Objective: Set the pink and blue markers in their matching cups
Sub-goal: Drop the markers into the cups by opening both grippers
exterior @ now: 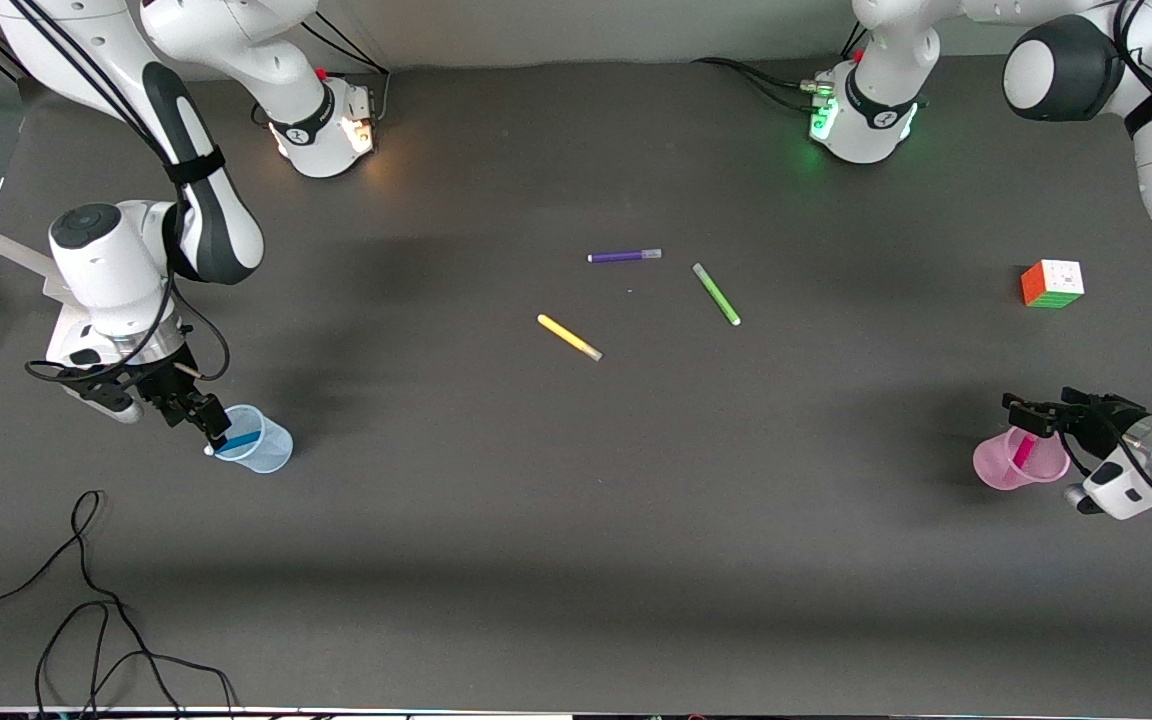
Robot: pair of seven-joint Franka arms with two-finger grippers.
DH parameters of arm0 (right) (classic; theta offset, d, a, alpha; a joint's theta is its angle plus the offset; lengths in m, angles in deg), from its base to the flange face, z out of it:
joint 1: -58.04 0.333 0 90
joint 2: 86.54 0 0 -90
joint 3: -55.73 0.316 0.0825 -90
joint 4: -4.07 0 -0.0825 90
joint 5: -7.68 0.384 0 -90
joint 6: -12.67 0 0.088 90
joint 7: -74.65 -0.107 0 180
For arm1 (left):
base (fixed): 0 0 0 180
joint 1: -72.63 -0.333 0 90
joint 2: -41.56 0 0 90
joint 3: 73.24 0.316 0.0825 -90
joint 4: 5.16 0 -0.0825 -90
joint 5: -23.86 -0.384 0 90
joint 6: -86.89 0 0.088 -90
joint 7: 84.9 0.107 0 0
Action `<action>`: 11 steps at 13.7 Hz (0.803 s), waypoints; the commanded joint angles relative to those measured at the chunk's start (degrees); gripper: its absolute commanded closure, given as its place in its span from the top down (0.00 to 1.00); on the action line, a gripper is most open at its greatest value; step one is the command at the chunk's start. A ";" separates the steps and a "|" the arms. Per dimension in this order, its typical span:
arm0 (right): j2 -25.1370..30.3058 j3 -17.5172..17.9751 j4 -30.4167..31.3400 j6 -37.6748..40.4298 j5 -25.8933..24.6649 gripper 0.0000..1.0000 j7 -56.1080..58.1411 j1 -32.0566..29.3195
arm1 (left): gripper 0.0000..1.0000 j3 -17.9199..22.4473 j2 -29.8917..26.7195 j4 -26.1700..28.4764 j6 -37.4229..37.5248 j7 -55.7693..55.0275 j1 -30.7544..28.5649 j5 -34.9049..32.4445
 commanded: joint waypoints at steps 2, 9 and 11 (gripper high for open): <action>8.72 -0.36 -3.88 17.96 -1.64 1.00 -0.70 0.54 | 0.99 0.06 -10.74 1.40 3.82 -5.75 4.02 -1.10; 10.41 -0.09 -33.67 67.83 -1.21 1.00 3.26 0.45 | 0.99 -0.11 -41.24 28.54 -6.88 -9.80 7.19 -1.02; 10.32 0.00 -39.64 76.78 -1.03 1.00 3.43 0.45 | 0.99 -0.11 -49.06 37.31 -11.96 -9.90 7.63 -1.02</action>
